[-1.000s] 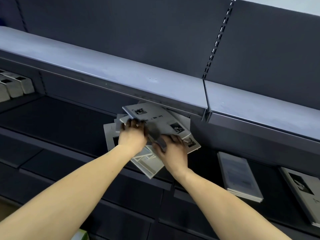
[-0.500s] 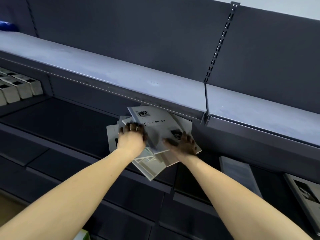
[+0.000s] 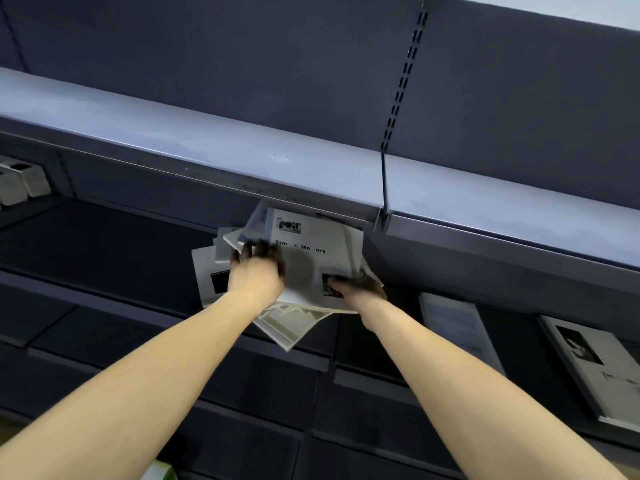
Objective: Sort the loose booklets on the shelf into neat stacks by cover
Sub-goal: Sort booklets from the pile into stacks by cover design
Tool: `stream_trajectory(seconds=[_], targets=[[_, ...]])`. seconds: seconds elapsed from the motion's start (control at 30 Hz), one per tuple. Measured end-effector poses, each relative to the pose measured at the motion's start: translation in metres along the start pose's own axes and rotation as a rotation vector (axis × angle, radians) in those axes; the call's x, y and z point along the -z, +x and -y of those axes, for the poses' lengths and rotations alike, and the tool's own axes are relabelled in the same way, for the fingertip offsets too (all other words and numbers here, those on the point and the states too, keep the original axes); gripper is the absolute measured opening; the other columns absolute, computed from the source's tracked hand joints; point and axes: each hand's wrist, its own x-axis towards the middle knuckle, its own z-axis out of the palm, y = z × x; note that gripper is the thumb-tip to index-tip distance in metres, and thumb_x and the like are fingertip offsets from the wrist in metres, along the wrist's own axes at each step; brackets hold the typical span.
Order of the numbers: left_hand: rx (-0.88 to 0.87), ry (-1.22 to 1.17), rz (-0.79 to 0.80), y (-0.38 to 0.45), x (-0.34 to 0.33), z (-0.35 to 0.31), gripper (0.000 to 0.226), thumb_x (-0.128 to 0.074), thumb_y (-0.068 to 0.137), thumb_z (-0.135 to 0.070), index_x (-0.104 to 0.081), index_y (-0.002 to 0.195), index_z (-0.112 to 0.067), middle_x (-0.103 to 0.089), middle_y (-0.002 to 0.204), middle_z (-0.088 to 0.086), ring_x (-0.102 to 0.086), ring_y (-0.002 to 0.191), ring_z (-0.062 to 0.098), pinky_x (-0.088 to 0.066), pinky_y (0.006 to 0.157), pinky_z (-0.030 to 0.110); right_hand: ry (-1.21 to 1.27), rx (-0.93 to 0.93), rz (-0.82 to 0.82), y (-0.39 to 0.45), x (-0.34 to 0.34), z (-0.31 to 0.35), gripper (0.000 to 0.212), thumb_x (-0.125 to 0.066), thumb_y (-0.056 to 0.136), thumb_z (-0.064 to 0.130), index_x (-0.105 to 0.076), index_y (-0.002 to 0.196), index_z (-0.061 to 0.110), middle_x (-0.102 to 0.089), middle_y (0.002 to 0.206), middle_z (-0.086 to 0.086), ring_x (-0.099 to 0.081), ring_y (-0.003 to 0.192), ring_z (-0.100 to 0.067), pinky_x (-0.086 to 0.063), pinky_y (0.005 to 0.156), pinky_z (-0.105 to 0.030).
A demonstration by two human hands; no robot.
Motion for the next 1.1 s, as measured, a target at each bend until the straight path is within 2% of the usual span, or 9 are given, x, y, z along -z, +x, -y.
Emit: stream_trajectory(seconds=[0.17, 0.23, 0.33, 0.6, 0.7, 0.83, 0.93, 1.0, 1.1], targets=[[-0.035, -0.008, -0.01, 0.002, 0.0, -0.005, 0.05, -0.03, 0.103, -0.029, -0.031, 0.151, -0.017, -0.032, 0.155, 0.012, -0.019, 0.147, 0.033, -0.021, 0.117, 0.052, 0.179, -0.064, -0.001, -0.007, 0.013, -0.005, 0.047, -0.069, 0.091, 0.033, -0.056, 0.132, 0.014, -0.061, 0.125, -0.003, -0.058, 0.114, -0.026, -0.05, 0.1, -0.039], [-0.045, -0.013, -0.005, 0.002, -0.001, -0.008, 0.05, -0.029, 0.103, -0.03, -0.029, 0.152, -0.017, -0.029, 0.157, 0.011, -0.017, 0.148, 0.033, -0.017, 0.118, 0.052, 0.223, -0.064, -0.041, -0.009, 0.015, -0.008, 0.035, -0.06, 0.096, 0.027, -0.055, 0.129, 0.015, -0.061, 0.124, -0.005, -0.062, 0.103, -0.027, -0.061, 0.078, -0.04], [-0.078, -0.02, -0.016, 0.005, -0.005, -0.014, 0.05, -0.03, 0.103, -0.032, -0.032, 0.151, -0.017, -0.032, 0.155, 0.012, -0.023, 0.145, 0.033, -0.02, 0.117, 0.052, 0.252, -0.073, -0.093, -0.015, 0.019, -0.014, 0.03, -0.056, 0.099, 0.021, -0.053, 0.128, 0.015, -0.057, 0.127, -0.008, -0.061, 0.1, -0.028, -0.057, 0.05, -0.032], [-0.133, -0.041, -0.014, 0.005, -0.013, -0.034, 0.05, -0.033, 0.102, -0.029, -0.031, 0.151, -0.021, -0.031, 0.156, 0.01, -0.024, 0.144, 0.031, -0.02, 0.118, 0.051, 0.391, -0.055, -0.256, -0.025, 0.042, -0.036, 0.017, -0.053, 0.102, 0.023, -0.058, 0.116, 0.017, -0.062, 0.112, -0.008, -0.06, 0.079, -0.02, -0.056, 0.052, -0.032], [-0.12, -0.007, 0.011, 0.003, -0.011, -0.037, 0.053, -0.032, 0.102, -0.033, -0.025, 0.153, -0.022, -0.025, 0.159, 0.009, -0.019, 0.147, 0.031, -0.015, 0.119, 0.052, 0.463, -0.08, -0.283, -0.03, 0.059, -0.043, 0.021, -0.052, 0.103, 0.02, -0.058, 0.12, 0.009, -0.061, 0.094, -0.004, -0.058, 0.069, -0.017, -0.061, 0.065, -0.039], [-0.103, 0.033, 0.054, -0.003, -0.004, -0.053, 0.055, -0.032, 0.102, -0.031, -0.022, 0.155, -0.018, -0.02, 0.161, 0.012, -0.015, 0.148, 0.032, -0.012, 0.12, 0.052, 0.583, -0.093, -0.379, -0.039, 0.079, -0.057, 0.017, -0.057, 0.1, 0.018, -0.062, 0.115, 0.013, -0.063, 0.11, -0.008, -0.06, 0.075, -0.02, -0.056, 0.054, -0.033], [-0.096, 0.042, 0.126, -0.013, 0.002, -0.075, 0.048, -0.03, 0.104, -0.033, -0.036, 0.149, -0.017, -0.039, 0.151, 0.015, -0.031, 0.142, 0.032, -0.022, 0.115, 0.048, 0.611, -0.087, -0.407, -0.047, 0.093, -0.07, 0.027, -0.058, 0.099, 0.016, -0.059, 0.126, 0.013, -0.061, 0.115, -0.008, -0.061, 0.074, -0.018, -0.057, 0.055, -0.031], [-0.124, 0.051, 0.142, -0.021, 0.004, -0.091, 0.043, -0.033, 0.103, -0.03, -0.047, 0.141, -0.017, -0.055, 0.135, 0.015, -0.048, 0.128, 0.033, -0.036, 0.103, 0.045, 0.618, -0.064, -0.41, -0.055, 0.104, -0.078, 0.019, -0.057, 0.1, 0.018, -0.058, 0.119, 0.018, -0.06, 0.107, -0.004, -0.06, 0.071, -0.016, -0.058, 0.058, -0.032], [-0.184, 0.087, 0.09, -0.036, 0.006, -0.114, 0.044, -0.038, 0.1, -0.032, -0.047, 0.14, -0.017, -0.058, 0.127, 0.015, -0.054, 0.118, 0.035, -0.039, 0.1, 0.046, 0.571, -0.029, -0.422, -0.067, 0.121, -0.094, 0.008, -0.055, 0.101, 0.02, -0.058, 0.108, 0.02, -0.063, 0.101, -0.002, -0.062, 0.071, -0.018, -0.057, 0.053, -0.03]])
